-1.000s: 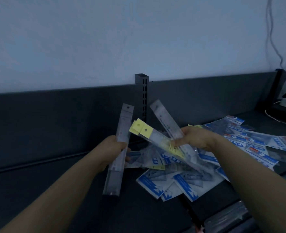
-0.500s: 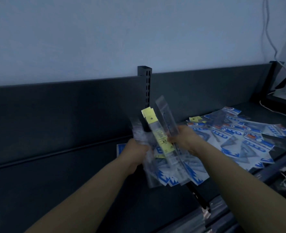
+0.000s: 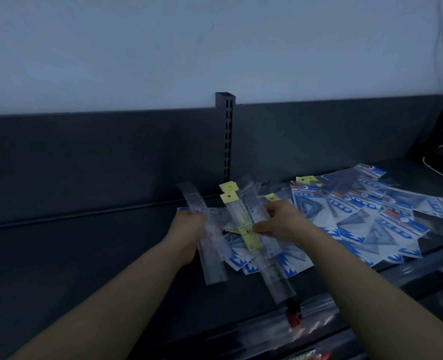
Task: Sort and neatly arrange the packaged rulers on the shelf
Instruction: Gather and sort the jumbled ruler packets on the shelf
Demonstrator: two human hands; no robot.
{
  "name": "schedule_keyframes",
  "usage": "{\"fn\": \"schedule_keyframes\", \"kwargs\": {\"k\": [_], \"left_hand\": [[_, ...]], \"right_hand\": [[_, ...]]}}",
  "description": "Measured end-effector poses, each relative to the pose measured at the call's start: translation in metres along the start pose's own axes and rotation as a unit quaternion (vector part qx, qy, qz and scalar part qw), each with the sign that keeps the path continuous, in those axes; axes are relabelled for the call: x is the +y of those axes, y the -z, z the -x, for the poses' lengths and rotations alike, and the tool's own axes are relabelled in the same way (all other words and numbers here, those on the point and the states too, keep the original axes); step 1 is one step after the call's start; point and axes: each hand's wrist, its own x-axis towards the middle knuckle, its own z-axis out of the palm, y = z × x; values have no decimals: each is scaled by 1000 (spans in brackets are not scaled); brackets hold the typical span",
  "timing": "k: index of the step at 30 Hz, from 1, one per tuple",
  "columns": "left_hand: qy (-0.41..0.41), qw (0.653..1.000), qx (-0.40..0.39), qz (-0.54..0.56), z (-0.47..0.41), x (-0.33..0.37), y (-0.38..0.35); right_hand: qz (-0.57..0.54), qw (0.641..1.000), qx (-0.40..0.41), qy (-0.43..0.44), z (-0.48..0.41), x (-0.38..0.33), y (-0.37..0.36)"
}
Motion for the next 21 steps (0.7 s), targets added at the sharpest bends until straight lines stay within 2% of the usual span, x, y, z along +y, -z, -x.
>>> {"fn": "schedule_keyframes", "kwargs": {"k": [7,13,21], "left_hand": [[-26,998,-17,56,22,-8,-11],[-24,998,28,46,32,-17,-12],[-58,988,93,113,53,-18,9]], "right_hand": [[-65,996,-30,50,-2,0,-3],[-77,990,-76,93,4,-4,-25],[-140,972,-99,158,16,-33,-42]]}}
